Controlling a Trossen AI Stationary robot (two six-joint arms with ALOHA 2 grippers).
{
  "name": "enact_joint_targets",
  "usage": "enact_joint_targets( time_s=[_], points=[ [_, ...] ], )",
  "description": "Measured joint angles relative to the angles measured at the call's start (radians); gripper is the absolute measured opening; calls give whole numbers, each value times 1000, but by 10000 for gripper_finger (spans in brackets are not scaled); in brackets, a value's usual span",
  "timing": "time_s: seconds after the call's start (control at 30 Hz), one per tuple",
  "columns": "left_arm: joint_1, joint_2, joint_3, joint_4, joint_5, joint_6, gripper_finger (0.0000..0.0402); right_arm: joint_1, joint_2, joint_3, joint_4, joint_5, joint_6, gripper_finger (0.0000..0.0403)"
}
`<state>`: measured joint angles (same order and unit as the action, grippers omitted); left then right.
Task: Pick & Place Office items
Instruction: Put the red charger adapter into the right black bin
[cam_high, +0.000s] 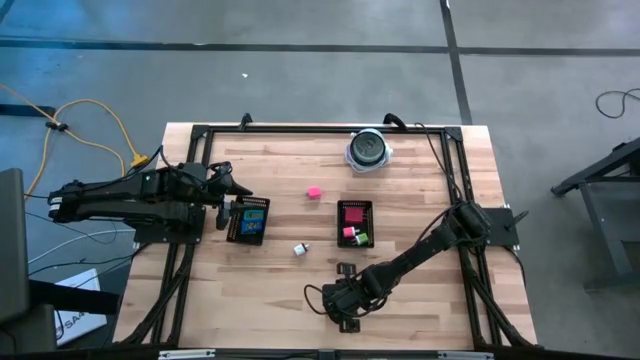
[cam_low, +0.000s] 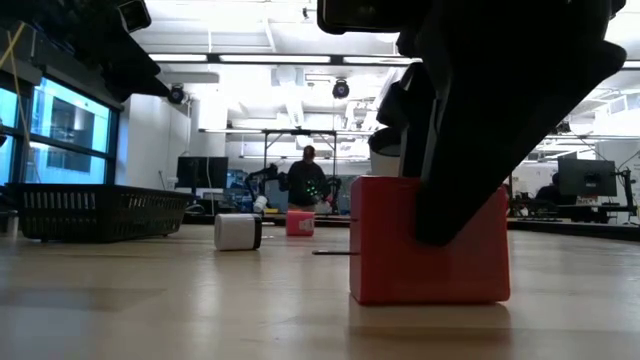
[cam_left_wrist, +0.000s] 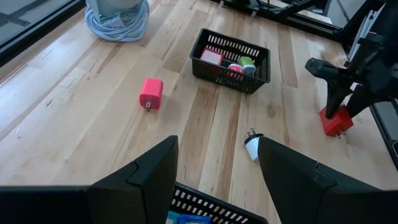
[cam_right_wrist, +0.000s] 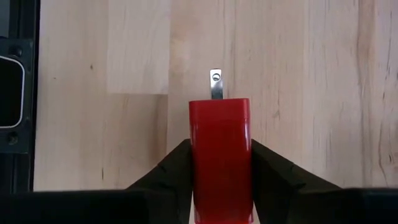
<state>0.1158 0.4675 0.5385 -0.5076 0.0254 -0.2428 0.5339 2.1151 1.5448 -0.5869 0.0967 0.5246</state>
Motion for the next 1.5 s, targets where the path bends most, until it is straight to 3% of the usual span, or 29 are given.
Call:
enact_joint_targets(
  time_s=[0.5,0.93,1.23,1.5],
  points=[
    [0,0,0,0,0,0,216,-23,-6,12,-19,-48,-56,112],
    [0,0,0,0,0,0,216,-40,-8,220,-327,51,-112,112],
    [0,0,0,0,0,0,216,-104,-31,233,-376,8,-139,112],
    [0,0,0,0,0,0,216,-177,-87,233,-450,61,-172,113]
  ],
)
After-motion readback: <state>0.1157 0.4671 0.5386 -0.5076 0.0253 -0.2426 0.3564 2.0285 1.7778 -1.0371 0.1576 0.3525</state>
